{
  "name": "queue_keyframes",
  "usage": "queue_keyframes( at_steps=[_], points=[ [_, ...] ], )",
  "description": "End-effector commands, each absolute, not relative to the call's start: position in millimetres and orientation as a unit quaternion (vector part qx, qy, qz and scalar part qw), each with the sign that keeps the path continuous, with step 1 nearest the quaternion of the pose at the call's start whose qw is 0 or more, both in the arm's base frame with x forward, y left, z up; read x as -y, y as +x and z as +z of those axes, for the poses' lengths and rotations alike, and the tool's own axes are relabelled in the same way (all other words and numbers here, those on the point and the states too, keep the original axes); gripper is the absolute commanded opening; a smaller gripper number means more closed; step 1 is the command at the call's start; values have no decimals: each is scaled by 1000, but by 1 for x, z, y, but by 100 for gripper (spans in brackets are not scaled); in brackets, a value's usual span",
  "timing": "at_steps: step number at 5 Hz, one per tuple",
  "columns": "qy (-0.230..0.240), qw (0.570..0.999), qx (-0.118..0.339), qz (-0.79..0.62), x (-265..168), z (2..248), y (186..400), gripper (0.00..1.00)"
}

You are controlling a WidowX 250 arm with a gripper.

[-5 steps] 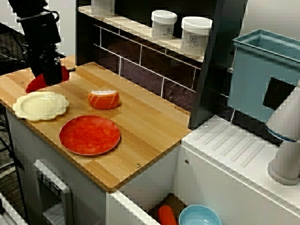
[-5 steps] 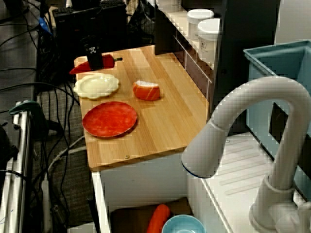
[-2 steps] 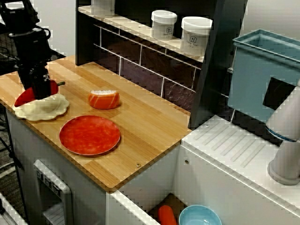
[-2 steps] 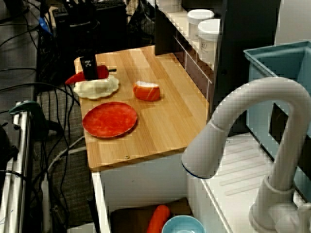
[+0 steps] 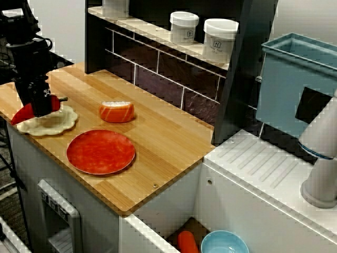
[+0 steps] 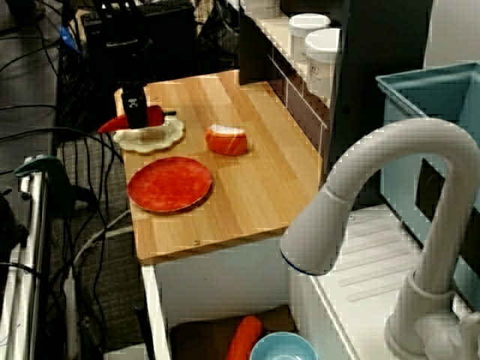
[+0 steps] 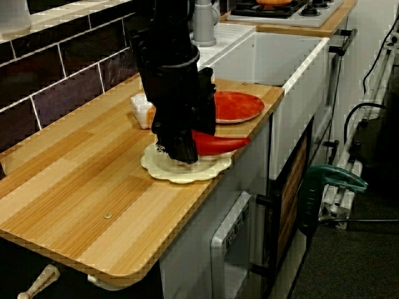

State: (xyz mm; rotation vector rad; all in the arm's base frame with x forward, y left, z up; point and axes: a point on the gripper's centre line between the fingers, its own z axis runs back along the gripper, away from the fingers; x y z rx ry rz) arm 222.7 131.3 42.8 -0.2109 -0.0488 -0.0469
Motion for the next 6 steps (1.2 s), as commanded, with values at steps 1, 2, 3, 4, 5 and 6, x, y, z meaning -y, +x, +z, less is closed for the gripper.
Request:
queue_keyframes(
  at_steps=[1,2,3,4,5,6],
  points=[
    [-103,993,41,-27,-142,52,231,100],
    [-104,993,44,-29,-141,53,233,100],
    [-113,992,44,-43,-136,59,237,100],
    [-125,986,63,-94,-125,69,240,100],
    [-108,986,67,-108,-119,75,247,100],
    [-103,983,73,-132,-116,79,255,100]
  ],
)
